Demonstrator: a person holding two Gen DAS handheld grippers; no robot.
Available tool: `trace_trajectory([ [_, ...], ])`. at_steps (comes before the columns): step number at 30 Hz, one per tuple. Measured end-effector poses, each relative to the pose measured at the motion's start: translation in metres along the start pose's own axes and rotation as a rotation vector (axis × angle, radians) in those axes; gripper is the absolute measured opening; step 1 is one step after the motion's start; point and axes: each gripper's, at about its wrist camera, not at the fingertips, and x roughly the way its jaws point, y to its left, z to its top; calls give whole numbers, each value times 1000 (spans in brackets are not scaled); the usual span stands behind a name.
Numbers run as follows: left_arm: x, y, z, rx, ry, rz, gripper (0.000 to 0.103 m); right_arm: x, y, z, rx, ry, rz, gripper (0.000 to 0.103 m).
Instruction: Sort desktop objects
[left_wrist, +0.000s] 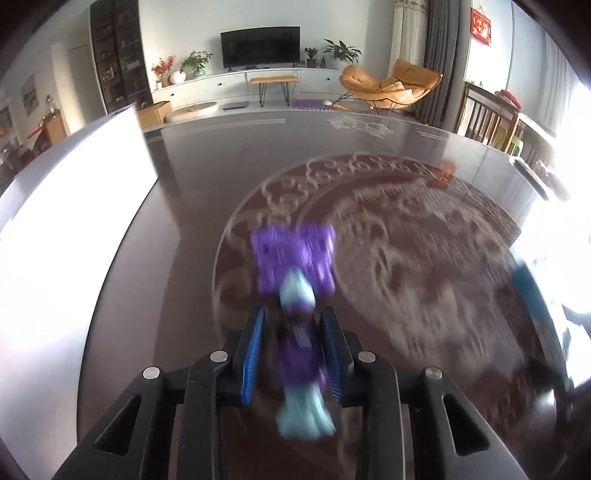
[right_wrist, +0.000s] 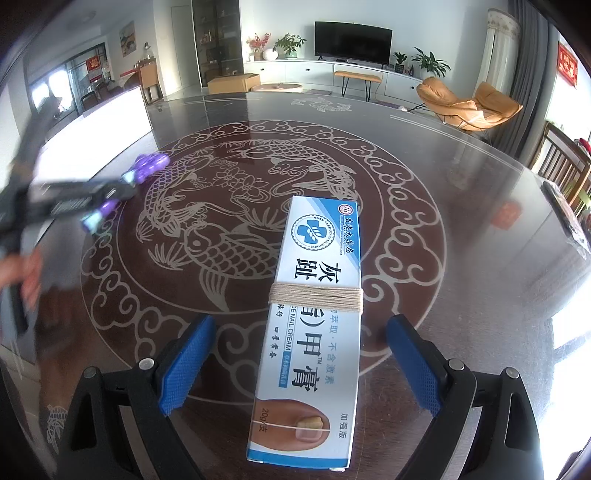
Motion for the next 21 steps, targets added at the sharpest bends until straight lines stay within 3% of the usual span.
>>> trace_trajectory([
  [5, -50, -11, -63, -12, -16, 4, 30, 0, 0, 0, 0, 0, -1, 94],
  [10, -61, -17, -79, 2, -14, 29, 33, 0, 0, 0, 1, 0, 0, 94],
  [12, -61, -15, -80, -11, -18, 44, 41, 0, 0, 0, 1, 0, -1, 95],
  [13, -60, -15, -80, -28, -16, 52, 52, 0, 0, 0, 1, 1, -2, 95],
  [14, -58, -10, -79, -59, -7, 37, 71, 0, 0, -3, 2, 1, -4, 95],
  [16, -53, -10, -76, -53, 11, 5, 85, 0, -1, -3, 3, 2, -5, 96],
  [21, -47, -17, -75, -18, 21, 16, 88, 0, -1, -4, 3, 2, -5, 96],
])
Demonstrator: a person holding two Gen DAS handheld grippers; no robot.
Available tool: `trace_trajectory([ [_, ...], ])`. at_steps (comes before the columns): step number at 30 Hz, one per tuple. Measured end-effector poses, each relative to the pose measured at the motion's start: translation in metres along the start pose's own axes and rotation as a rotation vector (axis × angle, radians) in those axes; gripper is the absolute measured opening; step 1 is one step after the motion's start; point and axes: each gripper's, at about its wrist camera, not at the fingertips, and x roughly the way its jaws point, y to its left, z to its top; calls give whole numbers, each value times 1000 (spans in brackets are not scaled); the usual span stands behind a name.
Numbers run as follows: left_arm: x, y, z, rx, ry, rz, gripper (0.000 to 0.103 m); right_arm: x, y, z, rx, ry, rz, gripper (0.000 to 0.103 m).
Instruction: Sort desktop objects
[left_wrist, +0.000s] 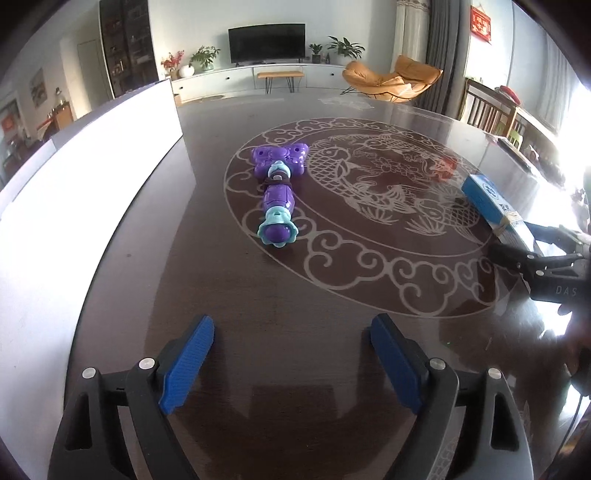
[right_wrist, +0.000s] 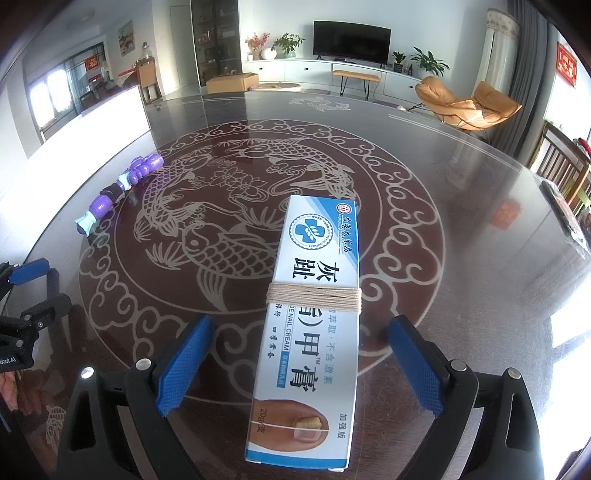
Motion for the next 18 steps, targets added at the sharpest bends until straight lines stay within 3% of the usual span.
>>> trace_trajectory([
  [4, 3, 1, -2, 5, 8, 4, 94, 0, 0, 0, 1, 0, 0, 96],
  [18, 2, -1, -3, -3, 15, 14, 99, 0, 0, 0, 5, 0, -4, 96],
])
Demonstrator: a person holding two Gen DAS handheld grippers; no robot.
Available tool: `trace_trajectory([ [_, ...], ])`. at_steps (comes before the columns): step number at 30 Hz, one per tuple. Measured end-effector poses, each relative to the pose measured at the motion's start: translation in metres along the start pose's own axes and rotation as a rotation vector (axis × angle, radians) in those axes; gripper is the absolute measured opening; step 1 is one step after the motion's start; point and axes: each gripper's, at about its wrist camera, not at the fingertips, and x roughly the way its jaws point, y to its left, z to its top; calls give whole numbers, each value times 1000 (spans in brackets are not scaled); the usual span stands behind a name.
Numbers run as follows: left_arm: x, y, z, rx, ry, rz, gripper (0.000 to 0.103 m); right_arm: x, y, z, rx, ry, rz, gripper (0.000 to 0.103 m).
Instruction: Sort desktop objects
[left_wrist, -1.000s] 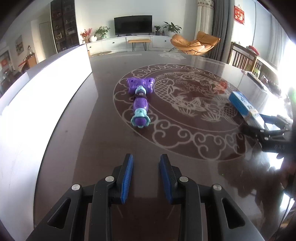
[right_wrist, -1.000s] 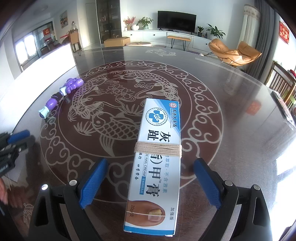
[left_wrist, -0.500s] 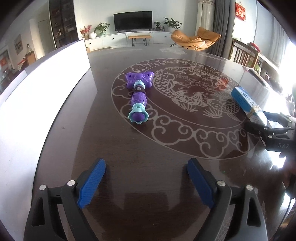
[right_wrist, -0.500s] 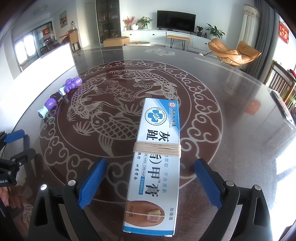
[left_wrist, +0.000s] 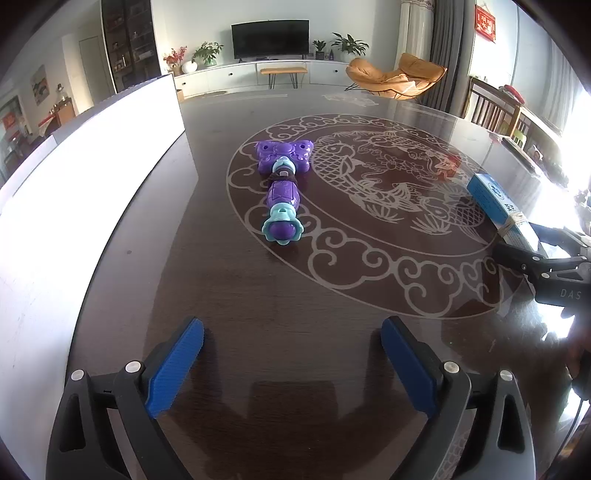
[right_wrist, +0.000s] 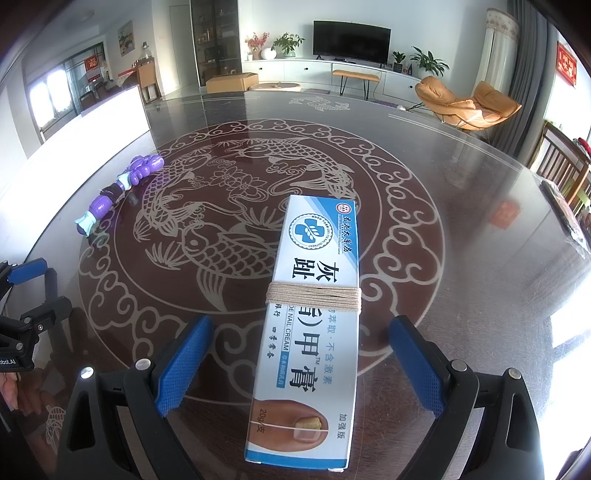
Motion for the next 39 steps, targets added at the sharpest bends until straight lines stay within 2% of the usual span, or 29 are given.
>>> trace_trajectory([
  [26, 1, 0, 1, -3, 13, -8, 103, 0, 0, -2, 2, 2, 2, 98],
  [29, 0, 0, 1, -4, 17, -12, 103, 1, 0, -2, 3, 6, 2, 102],
  [35, -1, 2, 5, 89, 101, -73, 103, 1, 2, -4, 2, 11, 0, 103],
  [39, -4, 14, 0, 98, 108, -77, 103, 1, 1, -4, 4, 11, 3, 103],
])
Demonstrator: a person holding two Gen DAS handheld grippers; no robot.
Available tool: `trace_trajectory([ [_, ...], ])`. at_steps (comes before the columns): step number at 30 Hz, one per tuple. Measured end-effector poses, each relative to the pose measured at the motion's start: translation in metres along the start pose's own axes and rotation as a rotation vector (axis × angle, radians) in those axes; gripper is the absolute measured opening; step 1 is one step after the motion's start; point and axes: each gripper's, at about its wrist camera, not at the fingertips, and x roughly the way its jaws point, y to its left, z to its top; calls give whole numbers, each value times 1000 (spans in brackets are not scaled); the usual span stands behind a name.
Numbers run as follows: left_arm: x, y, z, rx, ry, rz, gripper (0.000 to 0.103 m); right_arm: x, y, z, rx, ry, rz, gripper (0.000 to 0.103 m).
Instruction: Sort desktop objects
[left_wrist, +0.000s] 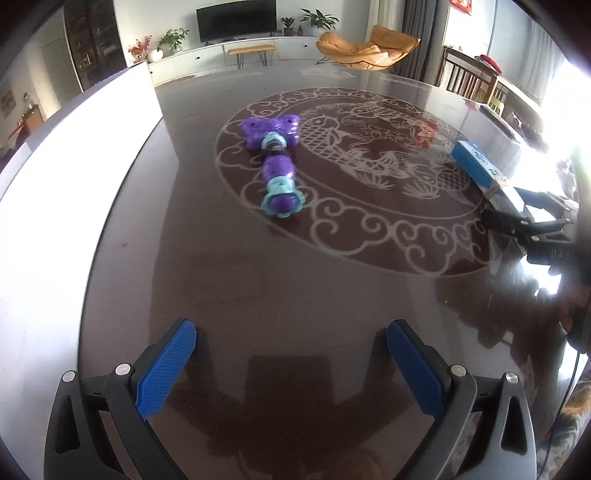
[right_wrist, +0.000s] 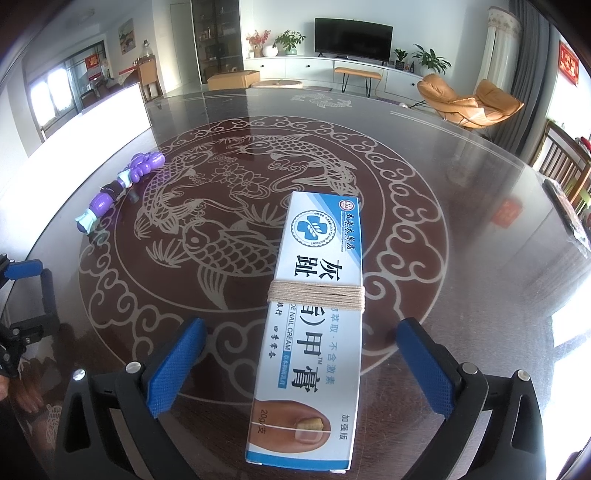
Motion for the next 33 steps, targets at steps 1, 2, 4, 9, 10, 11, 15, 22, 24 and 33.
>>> trace_trajectory([
  [1, 1, 2, 1, -2, 7, 1, 103, 0, 0, 0, 0, 0, 0, 103],
  [2, 4, 4, 7, -7, 27, 5, 103, 0, 0, 0, 0, 0, 0, 103],
  [4, 11, 6, 20, -16, 58, 9, 103, 0, 0, 0, 1, 0, 0, 103],
  [9, 40, 10, 74, -47, 99, 21, 103, 0, 0, 0, 1, 0, -1, 103],
  [10, 45, 10, 83, -49, 101, 27, 103, 0, 0, 0, 1, 0, -1, 103],
  [11, 52, 9, 96, -50, 106, 28, 103, 0, 0, 0, 1, 0, 0, 103],
  [15, 63, 3, 118, -17, 78, 21, 101, 0, 0, 0, 1, 0, -1, 103],
  [22, 42, 7, 104, -47, -9, 43, 21, 0, 0, 0, 1, 0, -1, 103],
  [24, 31, 9, 82, -67, -24, 41, 21, 0, 0, 0, 2, 0, -2, 103],
  [33, -5, 13, 12, -89, -2, -2, 82, 0, 0, 0, 2, 0, -2, 103],
])
